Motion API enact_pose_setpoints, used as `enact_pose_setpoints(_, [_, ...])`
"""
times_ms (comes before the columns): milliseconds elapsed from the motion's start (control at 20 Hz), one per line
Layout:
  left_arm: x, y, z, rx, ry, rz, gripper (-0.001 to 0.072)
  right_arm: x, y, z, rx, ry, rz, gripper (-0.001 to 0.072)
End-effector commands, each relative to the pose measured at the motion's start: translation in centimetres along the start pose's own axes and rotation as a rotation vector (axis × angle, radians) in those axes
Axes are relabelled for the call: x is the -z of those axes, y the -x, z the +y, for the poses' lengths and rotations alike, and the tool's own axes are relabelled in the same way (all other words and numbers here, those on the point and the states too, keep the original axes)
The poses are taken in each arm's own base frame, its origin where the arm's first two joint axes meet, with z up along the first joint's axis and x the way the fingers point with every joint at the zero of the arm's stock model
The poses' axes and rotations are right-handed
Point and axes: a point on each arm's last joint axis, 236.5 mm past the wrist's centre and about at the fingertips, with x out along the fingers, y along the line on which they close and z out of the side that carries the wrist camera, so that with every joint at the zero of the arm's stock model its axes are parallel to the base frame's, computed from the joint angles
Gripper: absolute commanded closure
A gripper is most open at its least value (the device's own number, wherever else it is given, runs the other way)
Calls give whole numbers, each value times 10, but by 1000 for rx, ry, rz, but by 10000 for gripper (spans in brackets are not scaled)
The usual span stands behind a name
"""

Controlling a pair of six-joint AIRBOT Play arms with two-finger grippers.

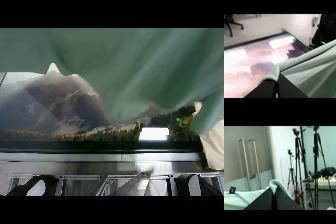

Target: Fold the shirts.

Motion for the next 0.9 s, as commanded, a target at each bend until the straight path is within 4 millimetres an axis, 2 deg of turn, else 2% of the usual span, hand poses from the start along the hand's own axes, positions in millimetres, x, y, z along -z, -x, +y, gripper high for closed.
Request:
enact_pose_setpoints(0, [-2,-9,21,-17,8,-1,686,17,-7,-8,-54,-73,56,691])
enact_pose_setpoints(50, [13,-32,33,26,56,52,686,37,-12,-20,-88,-154,119,690])
enact_pose_setpoints(150, [62,-88,59,114,126,191,687,94,-28,-45,-144,-318,279,690])
enact_pose_setpoints(200, [93,-118,80,111,172,273,688,135,-38,-57,-147,-382,383,690])
enact_pose_setpoints(350, [195,-200,148,27,275,483,688,281,-59,-96,-89,-503,701,690])
enact_pose_setpoints(450, [262,-245,178,17,322,586,688,380,-67,-131,4,-570,835,690])
enact_pose_setpoints(500, [291,-265,193,10,366,613,688,421,-70,-155,79,-602,854,690])
enact_pose_setpoints(600, [331,-292,218,-3,417,649,687,480,-67,-202,209,-680,863,685])
enact_pose_setpoints(650, [339,-297,227,-2,440,667,535,495,-65,-213,216,-725,873,487])
enact_pose_setpoints(700, [340,-296,232,1,468,685,137,500,-61,-219,201,-745,890,351])
enact_pose_setpoints(750, [334,-291,236,-4,504,695,-11,496,-58,-223,177,-760,900,340])
enact_pose_setpoints(850, [323,-266,243,6,519,732,-9,486,-40,-246,192,-713,936,336])
